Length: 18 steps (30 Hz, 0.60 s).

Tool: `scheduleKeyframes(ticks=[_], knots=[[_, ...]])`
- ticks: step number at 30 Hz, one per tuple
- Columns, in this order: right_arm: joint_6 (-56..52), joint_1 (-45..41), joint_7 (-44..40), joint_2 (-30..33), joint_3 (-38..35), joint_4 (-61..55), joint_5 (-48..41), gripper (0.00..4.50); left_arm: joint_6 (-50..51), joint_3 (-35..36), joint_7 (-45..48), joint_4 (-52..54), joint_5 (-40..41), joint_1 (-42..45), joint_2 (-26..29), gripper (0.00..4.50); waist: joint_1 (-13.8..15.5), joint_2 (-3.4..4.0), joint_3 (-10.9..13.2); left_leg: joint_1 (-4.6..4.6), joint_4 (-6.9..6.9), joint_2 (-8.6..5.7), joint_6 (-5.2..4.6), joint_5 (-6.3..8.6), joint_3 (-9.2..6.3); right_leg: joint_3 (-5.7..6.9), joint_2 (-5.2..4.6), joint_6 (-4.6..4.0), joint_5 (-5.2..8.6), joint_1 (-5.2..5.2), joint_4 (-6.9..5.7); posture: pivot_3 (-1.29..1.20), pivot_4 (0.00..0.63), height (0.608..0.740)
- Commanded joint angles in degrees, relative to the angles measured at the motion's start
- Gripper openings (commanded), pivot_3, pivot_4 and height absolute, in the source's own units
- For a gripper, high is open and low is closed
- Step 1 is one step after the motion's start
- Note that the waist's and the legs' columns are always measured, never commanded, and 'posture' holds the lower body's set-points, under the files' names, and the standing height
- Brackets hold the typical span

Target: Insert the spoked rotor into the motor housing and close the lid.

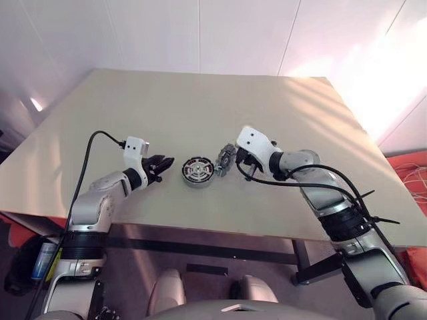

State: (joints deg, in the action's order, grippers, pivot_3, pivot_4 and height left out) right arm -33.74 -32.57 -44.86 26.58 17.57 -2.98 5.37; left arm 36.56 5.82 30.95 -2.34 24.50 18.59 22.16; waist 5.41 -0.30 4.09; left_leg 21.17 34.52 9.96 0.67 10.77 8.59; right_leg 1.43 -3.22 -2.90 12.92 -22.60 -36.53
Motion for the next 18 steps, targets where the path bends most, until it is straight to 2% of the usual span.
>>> scheduleKeyframes(ticks=[1,8,14,18], knots=[[-1.53,-2.69,-0.08,-1.27,-0.15,-3.50,-1.13,0.02,-0.17,0.62,-0.12,2.75,-0.03,0.00,0.73,2.02,0.00,0.00,0.00,0.01,0.00,0.00,0.01,0.00,0.00,0.00,0.00,-0.01,0.00,-0.01,0.00,0.00,0.000,0.740],[-3.73,-3.65,-0.48,-3.21,2.44,-5.13,-1.29,0.02,0.28,1.59,-0.63,3.57,0.16,-0.56,1.26,2.02,0.00,0.00,0.00,0.02,0.00,-0.01,0.03,-0.02,0.00,0.00,-0.01,-0.01,0.00,0.00,0.04,0.00,0.000,0.740],[-4.67,-5.25,2.32,-10.17,5.77,-2.28,-0.93,0.02,0.71,2.16,-1.21,4.18,0.13,-0.63,1.61,2.02,-0.48,0.01,0.00,-0.04,-0.09,0.05,0.04,-0.02,0.00,-0.01,0.04,0.06,0.05,-0.05,-0.01,0.00,0.000,0.740],[-4.67,-5.75,2.83,-11.95,5.76,0.15,-1.21,0.02,0.75,3.08,-1.50,4.06,0.20,-0.48,2.31,2.02,-0.36,0.00,0.00,-0.03,-0.14,0.00,0.06,-0.03,0.00,-0.01,0.02,-0.01,0.02,-0.04,0.02,0.00,0.000,0.740]])
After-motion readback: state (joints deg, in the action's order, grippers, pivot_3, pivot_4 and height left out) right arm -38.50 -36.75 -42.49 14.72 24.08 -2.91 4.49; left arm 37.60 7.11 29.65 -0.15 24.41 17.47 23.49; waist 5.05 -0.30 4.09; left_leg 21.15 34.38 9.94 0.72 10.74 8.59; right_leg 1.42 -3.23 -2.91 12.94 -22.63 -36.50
